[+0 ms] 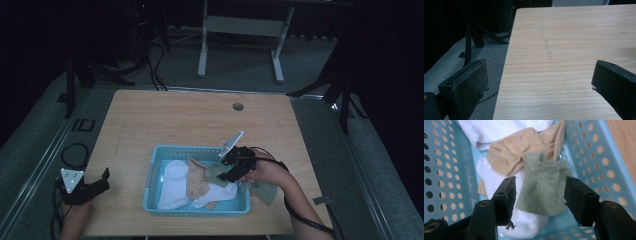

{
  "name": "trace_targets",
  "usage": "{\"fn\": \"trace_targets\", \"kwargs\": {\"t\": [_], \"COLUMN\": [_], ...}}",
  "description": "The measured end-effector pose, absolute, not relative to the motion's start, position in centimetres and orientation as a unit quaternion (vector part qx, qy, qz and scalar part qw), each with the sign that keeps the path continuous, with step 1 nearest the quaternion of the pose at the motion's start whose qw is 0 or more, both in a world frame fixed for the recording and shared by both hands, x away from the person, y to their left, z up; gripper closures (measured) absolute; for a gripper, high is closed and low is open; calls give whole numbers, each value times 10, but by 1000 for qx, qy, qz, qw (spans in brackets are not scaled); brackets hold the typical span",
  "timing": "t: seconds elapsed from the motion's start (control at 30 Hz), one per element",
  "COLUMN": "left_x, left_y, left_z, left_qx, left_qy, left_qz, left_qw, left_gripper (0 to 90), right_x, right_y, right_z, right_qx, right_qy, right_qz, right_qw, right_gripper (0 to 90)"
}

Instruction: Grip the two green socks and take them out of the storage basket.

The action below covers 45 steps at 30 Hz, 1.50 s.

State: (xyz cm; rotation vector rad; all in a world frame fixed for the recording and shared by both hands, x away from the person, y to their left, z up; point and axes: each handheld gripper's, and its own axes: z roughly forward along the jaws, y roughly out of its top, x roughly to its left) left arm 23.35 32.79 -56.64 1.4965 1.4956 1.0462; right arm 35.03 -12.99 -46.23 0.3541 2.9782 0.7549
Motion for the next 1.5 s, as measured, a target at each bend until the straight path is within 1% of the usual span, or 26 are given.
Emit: {"fn": "trace_targets", "kwargs": {"t": [0.27,0.67,1.0,1.1,1.13,1.17,1.2,1.23,1.3,1.33,1.37,1.5], "left_x": [233,233,233,233,233,233,233,233,233,233,233,233], "left_y": [328,328,328,328,328,328,328,328,328,328,328,328], "left_z": [-566,-567,-566,-566,-566,-566,-566,-566,-566,-566,-566,-566], "left_qx": [586,586,586,586,586,586,586,586,586,586,586,586], "left_qy": [586,585,584,584,584,584,584,584,584,584,584,584], "left_qz": [410,411,411,411,411,411,411,411,411,411,411,411], "left_qw": [381,382,382,382,382,382,382,383,383,383,382,382], "left_gripper": [4,4,4,4,4,4,4,4,4,4,4,4], "right_x": [352,356,356,356,356,356,356,355,356,356,355,354], "right_y": [-116,-107,-102,-100,-100,-100,-100,-100,-102,-102,-103,-103], "right_z": [-481,-495,-502,-504,-505,-505,-505,-504,-502,-502,-500,-496], "right_qx": [108,121,118,116,116,116,113,101,99,99,91,85], "right_qy": [970,974,978,979,979,979,980,980,980,980,981,981], "right_qz": [219,193,172,163,161,161,159,159,164,164,160,162], "right_qw": [17,5,18,32,34,34,38,57,64,64,62,60], "right_gripper": [426,426,432,478,517,517,547,640,735,735,770,784]}}
